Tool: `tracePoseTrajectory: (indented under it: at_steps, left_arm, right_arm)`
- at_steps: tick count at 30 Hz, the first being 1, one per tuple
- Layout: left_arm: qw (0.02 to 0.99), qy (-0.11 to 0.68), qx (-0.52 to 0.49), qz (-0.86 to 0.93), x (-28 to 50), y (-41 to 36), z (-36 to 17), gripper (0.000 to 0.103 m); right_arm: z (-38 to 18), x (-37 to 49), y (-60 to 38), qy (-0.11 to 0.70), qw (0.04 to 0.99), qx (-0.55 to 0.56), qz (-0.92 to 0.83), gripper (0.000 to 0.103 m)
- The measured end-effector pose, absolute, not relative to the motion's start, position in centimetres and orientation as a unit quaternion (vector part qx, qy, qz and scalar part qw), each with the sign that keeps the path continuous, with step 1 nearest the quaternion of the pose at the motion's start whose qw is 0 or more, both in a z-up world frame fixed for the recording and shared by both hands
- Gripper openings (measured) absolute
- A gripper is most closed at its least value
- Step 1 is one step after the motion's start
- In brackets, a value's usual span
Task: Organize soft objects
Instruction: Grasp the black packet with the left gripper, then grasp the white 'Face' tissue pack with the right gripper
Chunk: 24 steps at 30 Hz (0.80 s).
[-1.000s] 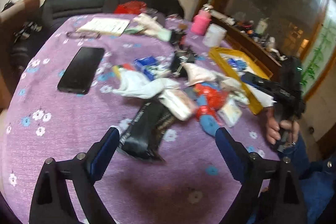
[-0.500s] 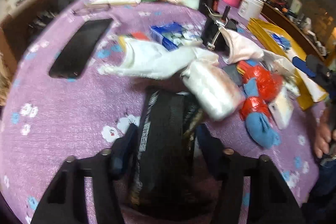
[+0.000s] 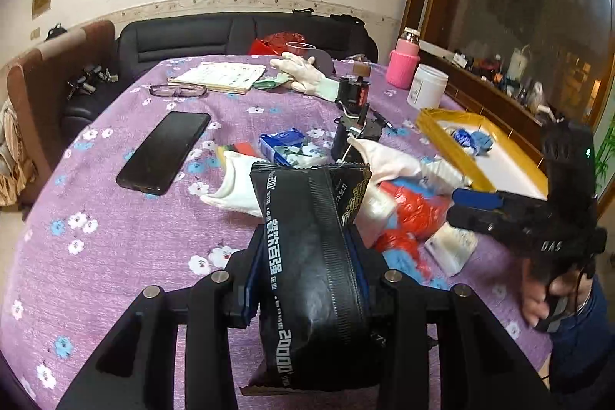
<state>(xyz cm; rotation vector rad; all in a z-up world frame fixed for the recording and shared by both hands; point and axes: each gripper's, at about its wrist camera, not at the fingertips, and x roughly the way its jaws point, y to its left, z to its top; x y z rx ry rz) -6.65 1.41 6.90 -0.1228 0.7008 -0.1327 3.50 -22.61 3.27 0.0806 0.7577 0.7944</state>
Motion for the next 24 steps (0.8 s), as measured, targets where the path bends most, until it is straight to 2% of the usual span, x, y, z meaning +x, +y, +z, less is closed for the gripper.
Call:
tracePoseTrajectory:
  at_steps: [4, 8, 15, 17, 19, 24]
  left_arm:
    - [0.932, 0.347, -0.067, -0.078, -6.6, 1.0, 6.3, 0.037]
    - [0.928, 0.353, -0.069, -0.092, -6.6, -0.2, 5.5, 0.037]
    - [0.927, 0.352, -0.059, -0.111, -6.0, -2.8, 5.1, 0.037]
    - [0.929, 0.348, -0.056, -0.112, -5.8, -3.5, 5.1, 0.037]
    - [0.93, 0.347, -0.048, -0.112, -5.6, -4.2, 5.0, 0.037]
    - [0.93, 0.347, -0.044, -0.11, -5.3, -4.8, 4.5, 0.037]
  right_arm:
    - [3.4, 2.1, -22.0, 0.368, 0.859, -0.009, 0.356, 0.089]
    - [2.8, 0.9, -21.4, 0.38, 0.866, -0.061, 0.318, 0.09]
    - [1.3, 1.8, -21.8, 0.422, 0.852, -0.037, 0.308, 0.089]
    - [0.9, 2.1, -21.7, 0.433, 0.847, -0.032, 0.307, 0.087]
    - [0.7, 2.3, -21.7, 0.44, 0.844, -0.028, 0.307, 0.065]
    - [1.0, 2.1, -22.4, 0.422, 0.853, -0.01, 0.307, 0.063]
